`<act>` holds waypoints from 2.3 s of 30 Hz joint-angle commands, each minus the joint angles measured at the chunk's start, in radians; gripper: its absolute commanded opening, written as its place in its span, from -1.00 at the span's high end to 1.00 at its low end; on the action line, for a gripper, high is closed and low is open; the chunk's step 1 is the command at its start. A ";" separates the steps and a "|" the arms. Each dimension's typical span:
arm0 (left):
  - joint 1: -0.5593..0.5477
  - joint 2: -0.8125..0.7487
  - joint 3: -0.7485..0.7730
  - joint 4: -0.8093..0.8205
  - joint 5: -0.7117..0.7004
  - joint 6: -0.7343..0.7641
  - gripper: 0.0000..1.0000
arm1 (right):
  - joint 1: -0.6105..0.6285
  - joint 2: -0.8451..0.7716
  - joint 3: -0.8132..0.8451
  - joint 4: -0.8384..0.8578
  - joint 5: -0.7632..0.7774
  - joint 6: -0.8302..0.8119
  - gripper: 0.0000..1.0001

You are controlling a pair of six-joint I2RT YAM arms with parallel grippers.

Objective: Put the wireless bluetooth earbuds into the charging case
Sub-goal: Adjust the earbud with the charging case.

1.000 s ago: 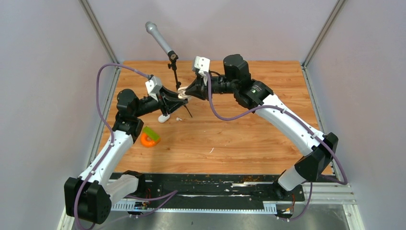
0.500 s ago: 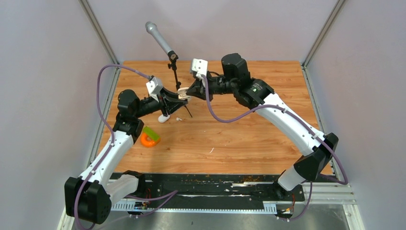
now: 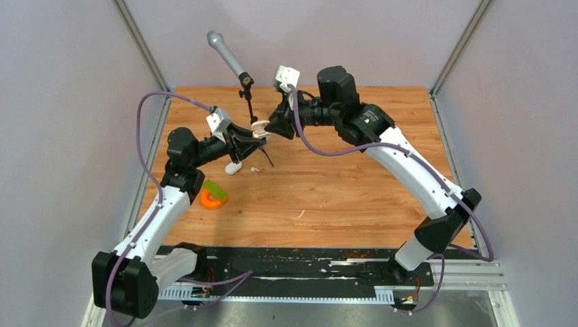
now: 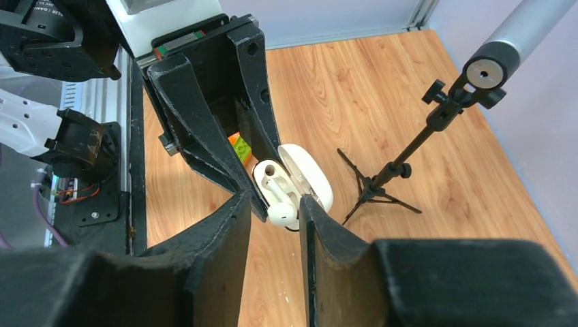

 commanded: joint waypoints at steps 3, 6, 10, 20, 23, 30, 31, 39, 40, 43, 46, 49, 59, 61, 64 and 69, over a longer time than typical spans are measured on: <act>-0.001 -0.004 0.002 0.063 -0.015 -0.005 0.88 | -0.003 0.059 0.081 -0.082 0.027 0.041 0.28; -0.002 -0.006 0.002 0.062 -0.015 -0.006 0.88 | -0.004 0.074 0.094 -0.092 0.029 0.042 0.27; -0.002 -0.006 0.002 0.061 -0.015 -0.007 0.88 | -0.004 0.082 0.101 -0.100 0.027 0.032 0.25; -0.002 -0.003 0.002 0.066 -0.011 -0.016 0.88 | -0.004 0.097 0.090 -0.099 0.027 0.021 0.30; -0.003 -0.002 0.002 0.066 -0.009 -0.016 0.88 | -0.003 0.105 0.091 -0.096 0.023 0.022 0.33; -0.002 -0.005 -0.002 0.062 -0.004 -0.016 0.88 | -0.002 0.113 0.085 -0.086 0.005 0.010 0.41; -0.002 -0.006 -0.002 0.062 -0.004 -0.015 0.88 | -0.002 0.114 0.085 -0.086 0.005 0.010 0.44; -0.002 -0.009 -0.006 0.056 -0.008 -0.011 0.88 | 0.002 0.109 0.083 -0.088 0.001 -0.019 0.80; -0.002 -0.008 -0.007 0.054 -0.009 -0.009 0.88 | 0.003 0.106 0.085 -0.089 0.001 -0.027 0.85; -0.002 -0.009 -0.011 0.049 -0.013 -0.005 0.88 | 0.002 0.087 0.096 -0.100 0.005 -0.068 0.92; -0.002 -0.008 -0.015 0.037 -0.016 0.006 0.88 | 0.007 0.065 0.097 -0.113 0.009 -0.140 0.95; -0.002 -0.010 -0.021 0.026 -0.014 0.011 0.88 | 0.017 0.044 0.097 -0.139 0.014 -0.245 0.98; -0.006 -0.010 -0.012 -0.113 0.027 0.121 0.88 | 0.074 0.008 0.105 -0.258 0.030 -0.683 1.00; -0.009 -0.011 -0.012 -0.125 0.029 0.133 0.88 | 0.086 0.002 0.106 -0.286 0.036 -0.779 1.00; -0.014 -0.014 -0.007 -0.142 0.040 0.146 0.88 | 0.097 0.000 0.108 -0.324 0.050 -0.919 1.00; -0.024 -0.013 0.015 -0.219 0.063 0.198 0.88 | 0.103 0.010 0.125 -0.375 0.076 -1.150 1.00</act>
